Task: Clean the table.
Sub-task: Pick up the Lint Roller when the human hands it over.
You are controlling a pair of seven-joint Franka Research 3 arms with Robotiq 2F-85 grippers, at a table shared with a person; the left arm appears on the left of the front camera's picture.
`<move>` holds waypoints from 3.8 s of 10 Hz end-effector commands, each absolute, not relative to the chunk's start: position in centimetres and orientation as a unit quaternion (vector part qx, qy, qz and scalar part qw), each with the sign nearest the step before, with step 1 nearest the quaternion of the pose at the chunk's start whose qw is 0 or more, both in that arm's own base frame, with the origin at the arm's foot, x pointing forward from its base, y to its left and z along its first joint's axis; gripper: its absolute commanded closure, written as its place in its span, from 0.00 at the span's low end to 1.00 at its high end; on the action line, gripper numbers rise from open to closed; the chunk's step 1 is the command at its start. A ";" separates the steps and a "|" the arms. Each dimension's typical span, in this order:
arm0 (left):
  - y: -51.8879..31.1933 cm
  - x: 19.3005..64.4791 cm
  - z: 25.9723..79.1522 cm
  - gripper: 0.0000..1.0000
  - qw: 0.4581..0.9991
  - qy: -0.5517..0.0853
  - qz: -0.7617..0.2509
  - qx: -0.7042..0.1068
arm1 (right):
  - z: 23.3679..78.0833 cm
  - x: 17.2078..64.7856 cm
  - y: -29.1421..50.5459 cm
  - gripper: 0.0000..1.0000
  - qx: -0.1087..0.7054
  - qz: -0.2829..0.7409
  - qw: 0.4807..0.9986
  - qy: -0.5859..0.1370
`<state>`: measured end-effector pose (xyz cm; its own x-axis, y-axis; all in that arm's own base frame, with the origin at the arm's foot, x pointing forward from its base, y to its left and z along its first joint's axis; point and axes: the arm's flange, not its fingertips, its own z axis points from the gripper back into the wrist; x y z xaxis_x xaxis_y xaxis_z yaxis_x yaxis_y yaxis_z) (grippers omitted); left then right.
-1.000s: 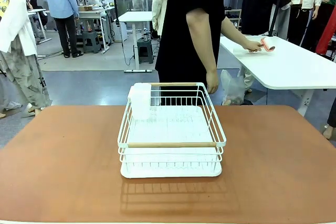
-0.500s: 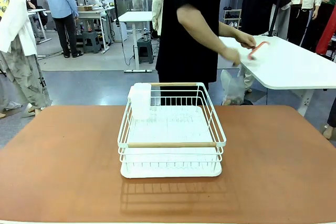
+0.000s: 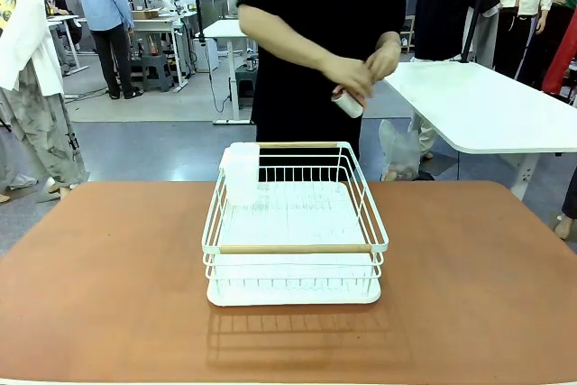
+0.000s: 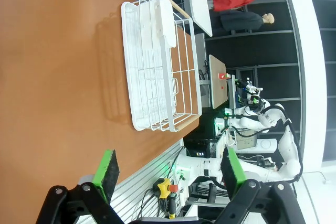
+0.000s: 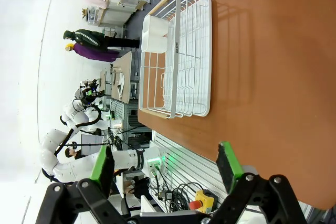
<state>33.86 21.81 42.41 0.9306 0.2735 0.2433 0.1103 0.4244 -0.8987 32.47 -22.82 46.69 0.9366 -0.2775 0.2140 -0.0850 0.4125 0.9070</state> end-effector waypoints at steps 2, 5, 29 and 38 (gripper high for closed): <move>21.9 33.7 42.7 0.00 0.824 -0.181 0.052 -0.535 | 47.1 32.4 -22.9 0.00 0.544 -0.053 0.819 -0.175; 21.9 33.7 42.7 0.00 0.824 -0.181 0.052 -0.535 | 47.1 32.4 -22.9 0.00 0.544 -0.053 0.819 -0.175; 9.4 37.7 56.8 0.00 0.849 -0.094 0.351 -0.384 | 47.1 32.4 -22.9 0.00 0.544 -0.053 0.819 -0.175; 4.7 39.7 53.6 0.00 0.845 -0.132 0.374 -0.359 | 47.1 32.4 -22.9 0.00 0.544 -0.053 0.819 -0.175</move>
